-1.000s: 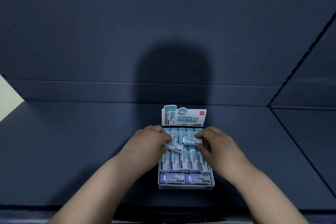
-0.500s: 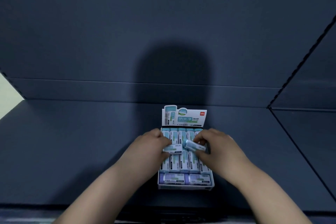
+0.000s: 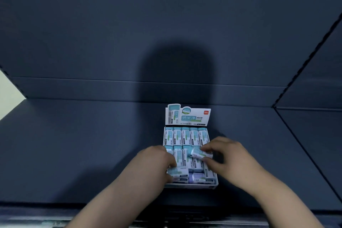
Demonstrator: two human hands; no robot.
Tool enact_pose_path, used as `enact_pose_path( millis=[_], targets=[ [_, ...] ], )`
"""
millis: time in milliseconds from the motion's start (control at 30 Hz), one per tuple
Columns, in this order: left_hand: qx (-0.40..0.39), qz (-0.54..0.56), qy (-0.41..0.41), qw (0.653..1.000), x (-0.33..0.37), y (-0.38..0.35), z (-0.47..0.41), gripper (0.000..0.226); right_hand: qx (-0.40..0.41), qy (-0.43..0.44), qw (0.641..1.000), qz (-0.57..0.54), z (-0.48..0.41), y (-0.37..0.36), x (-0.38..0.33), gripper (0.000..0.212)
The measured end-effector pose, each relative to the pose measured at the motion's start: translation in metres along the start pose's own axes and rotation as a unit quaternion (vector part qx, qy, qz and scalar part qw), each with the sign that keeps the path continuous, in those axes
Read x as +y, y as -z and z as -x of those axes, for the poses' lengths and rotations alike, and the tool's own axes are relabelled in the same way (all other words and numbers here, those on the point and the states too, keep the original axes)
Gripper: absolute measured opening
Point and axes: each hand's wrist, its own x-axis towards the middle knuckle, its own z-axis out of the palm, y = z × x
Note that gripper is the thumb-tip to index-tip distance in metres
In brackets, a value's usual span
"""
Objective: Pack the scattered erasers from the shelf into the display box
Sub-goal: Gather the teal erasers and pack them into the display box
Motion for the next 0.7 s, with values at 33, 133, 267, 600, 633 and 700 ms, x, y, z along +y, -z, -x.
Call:
enact_pose_path(
  millis=[33,133,267,600,633,700],
  targets=[
    [-0.019,-0.020,0.001,1.000,0.000,0.001,0.000,0.036,0.000,0.001,1.000,-0.005,0.001,0.000,0.001,0.025],
    [-0.047,-0.085,0.007,0.995,0.001,0.001,-0.002,0.030,0.000,0.004,1.000,-0.018,0.000,-0.001,0.001,0.025],
    [-0.019,-0.077,0.018,0.997,0.002,0.001,0.001,0.027,0.022,0.017,1.000,-0.013,-0.002,-0.005,0.002,0.026],
    [0.149,0.054,-0.103,0.982,0.011,-0.009,0.000,0.048,0.040,0.037,0.992,-0.111,0.022,0.002,-0.019,0.017],
    [0.138,0.043,-0.113,0.983,0.013,-0.010,-0.003,0.044,0.040,0.031,0.993,-0.106,0.021,-0.001,-0.021,0.016],
    [0.115,0.017,-0.111,0.987,0.012,-0.015,-0.008,0.037,0.040,0.013,0.995,-0.096,0.020,-0.004,-0.021,0.016]
  ],
)
